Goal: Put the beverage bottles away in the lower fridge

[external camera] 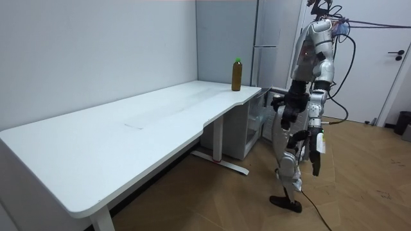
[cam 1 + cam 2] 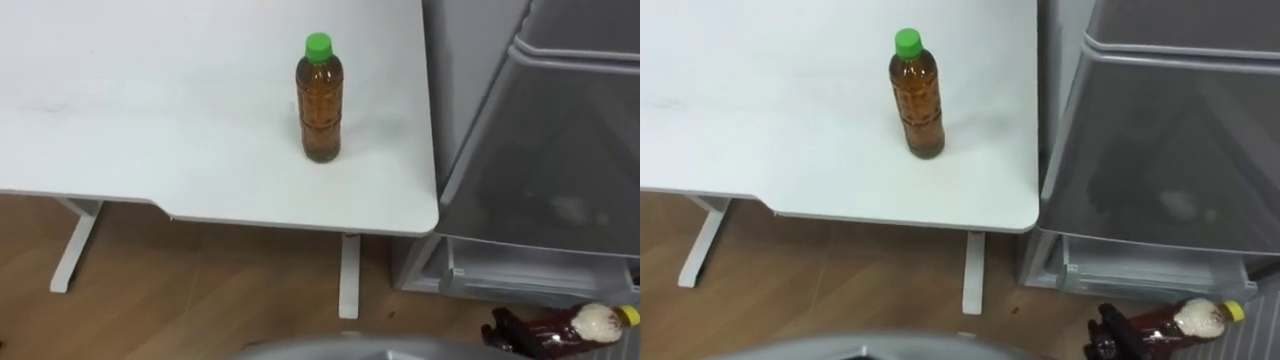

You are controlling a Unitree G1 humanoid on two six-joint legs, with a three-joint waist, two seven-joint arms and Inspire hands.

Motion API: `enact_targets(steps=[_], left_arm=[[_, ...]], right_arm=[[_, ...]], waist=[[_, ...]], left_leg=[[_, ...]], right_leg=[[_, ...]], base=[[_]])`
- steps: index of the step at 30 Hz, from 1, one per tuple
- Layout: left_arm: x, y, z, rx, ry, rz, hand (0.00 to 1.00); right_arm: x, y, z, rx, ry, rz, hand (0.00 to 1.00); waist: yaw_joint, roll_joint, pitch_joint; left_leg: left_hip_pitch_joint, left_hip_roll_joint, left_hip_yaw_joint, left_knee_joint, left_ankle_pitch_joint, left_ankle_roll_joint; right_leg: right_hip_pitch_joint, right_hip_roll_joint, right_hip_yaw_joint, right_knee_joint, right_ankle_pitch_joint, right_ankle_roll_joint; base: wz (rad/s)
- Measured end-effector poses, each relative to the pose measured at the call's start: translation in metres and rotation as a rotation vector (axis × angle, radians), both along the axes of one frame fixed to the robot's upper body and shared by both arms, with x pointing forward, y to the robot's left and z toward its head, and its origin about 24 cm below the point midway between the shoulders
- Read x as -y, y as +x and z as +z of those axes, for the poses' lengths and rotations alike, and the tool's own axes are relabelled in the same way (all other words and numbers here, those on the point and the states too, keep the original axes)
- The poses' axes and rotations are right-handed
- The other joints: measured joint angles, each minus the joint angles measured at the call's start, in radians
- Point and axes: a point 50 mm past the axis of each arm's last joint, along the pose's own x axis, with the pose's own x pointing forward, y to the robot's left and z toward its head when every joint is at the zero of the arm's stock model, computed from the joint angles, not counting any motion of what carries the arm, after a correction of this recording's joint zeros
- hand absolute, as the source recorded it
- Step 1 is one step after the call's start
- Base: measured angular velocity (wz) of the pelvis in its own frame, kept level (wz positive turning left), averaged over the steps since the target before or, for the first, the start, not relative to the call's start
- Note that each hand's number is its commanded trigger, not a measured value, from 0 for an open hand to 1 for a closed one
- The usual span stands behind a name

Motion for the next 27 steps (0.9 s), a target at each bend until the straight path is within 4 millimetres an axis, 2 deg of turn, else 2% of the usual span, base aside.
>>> enact_targets(steps=[2, 4, 5, 7, 8, 10, 11, 13, 15, 16, 19, 25, 26, 27], left_arm=[[0.009, 0.004, -0.005, -0.005, -0.079, -0.069, 0.00], [0.014, 0.026, -0.011, 0.001, -0.154, -0.252, 0.00], [0.014, 0.033, -0.012, 0.005, -0.164, -0.290, 0.00], [0.017, 0.061, -0.016, 0.037, -0.205, -0.428, 0.00], [0.018, 0.067, -0.017, 0.043, -0.215, -0.463, 0.00], [0.022, 0.094, -0.019, 0.049, -0.256, -0.648, 0.00], [0.024, 0.101, -0.019, 0.045, -0.265, -0.707, 0.00], [0.027, 0.124, -0.019, 0.042, -0.280, -0.865, 0.00], [0.030, 0.134, -0.019, 0.053, -0.290, -0.929, 0.00], [0.031, 0.139, -0.018, 0.057, -0.293, -0.959, 0.00], [0.032, 0.144, -0.018, 0.046, -0.291, -1.010, 0.00], [0.026, 0.151, -0.015, 0.030, -0.278, -1.060, 0.00], [0.025, 0.151, -0.015, 0.028, -0.279, -1.064, 0.00], [0.024, 0.151, -0.015, 0.025, -0.279, -1.070, 0.00]], right_arm=[[0.006, 0.027, 0.005, 0.048, -0.020, 0.025, 1.00], [0.011, 0.062, 0.013, 0.121, -0.049, 0.060, 1.00], [0.010, 0.070, 0.014, 0.138, -0.048, 0.059, 1.00], [0.004, 0.099, 0.020, 0.185, -0.042, 0.095, 1.00], [0.003, 0.104, 0.021, 0.192, -0.039, 0.100, 1.00], [-0.003, 0.118, 0.023, 0.216, -0.024, 0.110, 1.00], [-0.004, 0.121, 0.024, 0.218, -0.025, 0.124, 1.00], [-0.013, 0.133, 0.025, 0.224, -0.008, 0.145, 1.00], [-0.018, 0.141, 0.027, 0.229, 0.008, 0.143, 1.00], [-0.018, 0.146, 0.029, 0.232, 0.007, 0.146, 1.00], [-0.014, 0.157, 0.034, 0.233, -0.003, 0.127, 1.00], [-0.005, 0.184, 0.054, 0.296, -0.028, 0.145, 1.00], [-0.005, 0.186, 0.055, 0.302, -0.025, 0.145, 0.97], [-0.005, 0.191, 0.059, 0.313, -0.023, 0.153, 0.60]], waist=[[-0.014, 0.004, 0.0004], [-0.015, 0.016, 0.0078], [-0.015, 0.016, 0.0080], [-0.014, 0.014, 0.0100], [-0.014, 0.014, 0.0104], [-0.009, 0.004, 0.0114], [-0.008, 0.001, 0.0130], [-0.005, -0.024, 0.0258], [-0.007, -0.035, 0.0245], [-0.010, -0.046, 0.0300], [-0.008, -0.059, 0.0296], [-0.005, -0.059, 0.0292], [-0.005, -0.059, 0.0292], [-0.005, -0.062, 0.0298]], left_leg=[[-0.051, -0.002, 0.003, 0.026, 0.003, 0.001], [-0.129, -0.003, 0.004, 0.058, 0.008, 0.003], [-0.146, -0.003, 0.005, 0.062, 0.011, 0.002], [-0.204, -0.001, 0.011, 0.077, 0.020, 0.000], [-0.217, -0.001, 0.013, 0.081, 0.021, 0.000], [-0.277, 0.001, 0.013, 0.112, 0.021, 0.000], [-0.293, 0.002, 0.013, 0.117, 0.021, 0.000], [-0.347, 0.002, 0.014, 0.131, 0.027, 0.000], [-0.390, 0.003, 0.013, 0.146, 0.027, 0.000], [-0.415, 0.002, 0.013, 0.155, 0.027, 0.000], [-0.463, 0.003, 0.010, 0.171, 0.028, 0.000], [-0.522, 0.004, 0.012, 0.185, 0.034, 0.005], [-0.525, 0.004, 0.013, 0.185, 0.034, 0.006], [-0.532, 0.003, 0.015, 0.185, 0.037, 0.006]], right_leg=[[-0.064, -0.007, 0.005, 0.043, -0.005, -0.006], [-0.149, -0.012, 0.014, 0.082, -0.004, -0.010], [-0.166, -0.012, 0.017, 0.087, -0.003, -0.012], [-0.234, -0.011, 0.030, 0.110, 0.002, -0.019], [-0.247, -0.011, 0.032, 0.114, 0.002, -0.020], [-0.308, -0.011, 0.035, 0.134, 0.005, -0.025], [-0.325, -0.011, 0.035, 0.138, 0.007, -0.027], [-0.383, -0.012, 0.039, 0.158, 0.012, -0.032], [-0.427, -0.013, 0.043, 0.173, 0.014, -0.035], [-0.453, -0.014, 0.046, 0.184, 0.016, -0.036], [-0.492, -0.013, 0.043, 0.183, 0.025, -0.037], [-0.549, -0.014, 0.045, 0.183, 0.042, -0.040], [-0.552, -0.014, 0.045, 0.183, 0.044, -0.040], [-0.561, -0.014, 0.049, 0.186, 0.046, -0.040]], base=[[-0.06], [-0.08], [-0.12], [-0.13], [-0.09], [-0.04], [0.00], [-0.05], [-0.04], [-0.03], [0.00], [-0.01], [0.00], [-0.06]])
